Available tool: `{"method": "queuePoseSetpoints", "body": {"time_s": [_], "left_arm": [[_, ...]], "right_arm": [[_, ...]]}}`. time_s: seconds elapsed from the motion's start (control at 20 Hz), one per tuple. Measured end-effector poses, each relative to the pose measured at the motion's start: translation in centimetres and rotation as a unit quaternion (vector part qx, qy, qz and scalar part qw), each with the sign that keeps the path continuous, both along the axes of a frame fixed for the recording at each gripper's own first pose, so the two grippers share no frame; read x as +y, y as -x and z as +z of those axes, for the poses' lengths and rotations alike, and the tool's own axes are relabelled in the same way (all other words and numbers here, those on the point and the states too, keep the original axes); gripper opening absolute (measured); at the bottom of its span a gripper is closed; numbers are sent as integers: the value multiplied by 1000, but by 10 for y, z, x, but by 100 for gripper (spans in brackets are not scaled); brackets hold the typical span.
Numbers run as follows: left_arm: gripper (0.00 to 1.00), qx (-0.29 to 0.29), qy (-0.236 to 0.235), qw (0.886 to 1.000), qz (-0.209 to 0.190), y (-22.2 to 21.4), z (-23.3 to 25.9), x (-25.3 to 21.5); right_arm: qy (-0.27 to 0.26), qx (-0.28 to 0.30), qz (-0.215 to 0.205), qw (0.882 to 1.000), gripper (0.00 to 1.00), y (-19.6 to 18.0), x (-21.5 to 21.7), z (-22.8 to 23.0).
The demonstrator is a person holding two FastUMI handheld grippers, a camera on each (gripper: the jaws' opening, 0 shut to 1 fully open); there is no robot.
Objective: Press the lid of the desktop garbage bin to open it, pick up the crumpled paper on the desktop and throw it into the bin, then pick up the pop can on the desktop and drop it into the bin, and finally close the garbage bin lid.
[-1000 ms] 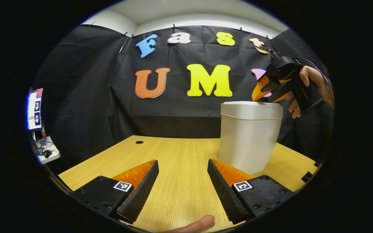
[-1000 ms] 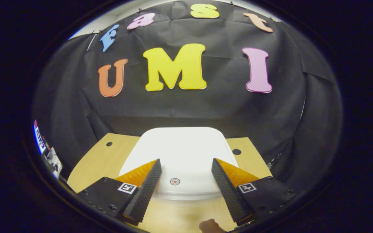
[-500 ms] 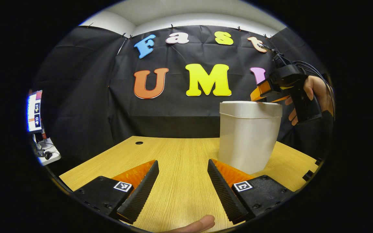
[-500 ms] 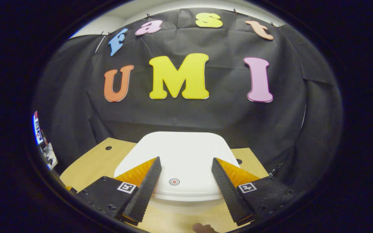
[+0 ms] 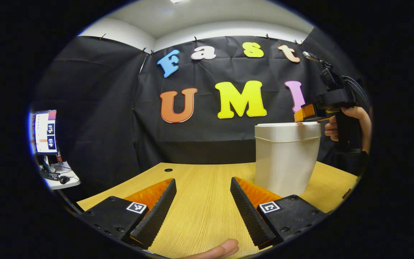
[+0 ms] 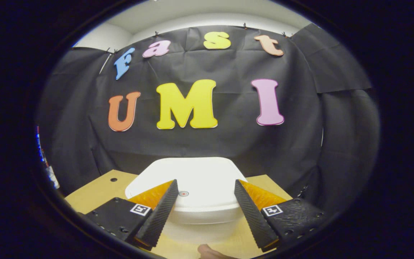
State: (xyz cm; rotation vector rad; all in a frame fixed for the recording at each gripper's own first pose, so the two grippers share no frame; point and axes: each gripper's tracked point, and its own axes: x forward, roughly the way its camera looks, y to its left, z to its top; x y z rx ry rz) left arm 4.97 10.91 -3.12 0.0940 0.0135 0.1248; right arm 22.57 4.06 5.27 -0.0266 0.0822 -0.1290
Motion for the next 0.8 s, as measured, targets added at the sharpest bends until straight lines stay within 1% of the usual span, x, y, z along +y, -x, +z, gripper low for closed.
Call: {"method": "queuePoseSetpoints", "body": {"time_s": [0.1,0.2,0.25,0.3,0.35,0.4,0.45,0.5,0.55,0.6,0.7,0.8], "left_arm": [[98,0,2,1000,-10,0,1,-8],[97,1,-5,1000,-10,2,2,-10],[98,0,-9,1000,-7,3,3,-10],[97,-1,-10,1000,-7,3,4,-11],[97,-1,-11,1000,-11,5,4,-16],[98,-1,-11,1000,-15,6,4,-20],[98,-2,-13,1000,-18,6,5,-22],[97,-1,-15,1000,-19,7,6,-23],[97,0,-16,1000,-21,8,6,-25],[97,1,-18,1000,-23,9,5,-27],[97,0,-19,999,-27,11,8,-30],[98,4,-8,999,-37,13,7,-34]], "right_arm": [[45,-19,-4,999,96,23,-4,4],[90,-50,2,995,96,55,-3,11],[94,-70,1,993,97,72,-5,14],[89,-83,2,993,98,88,-6,14],[72,-89,6,993,95,105,-6,12],[54,-88,12,995,98,119,-5,8],[40,-84,21,995,95,132,-4,3],[33,-83,32,995,95,143,-4,-1],[35,-83,43,995,98,155,-3,-4],[39,-80,52,995,95,166,-5,-10],[41,-76,54,995,95,185,-13,-23],[47,-73,59,994,95,198,-19,-29]]}}
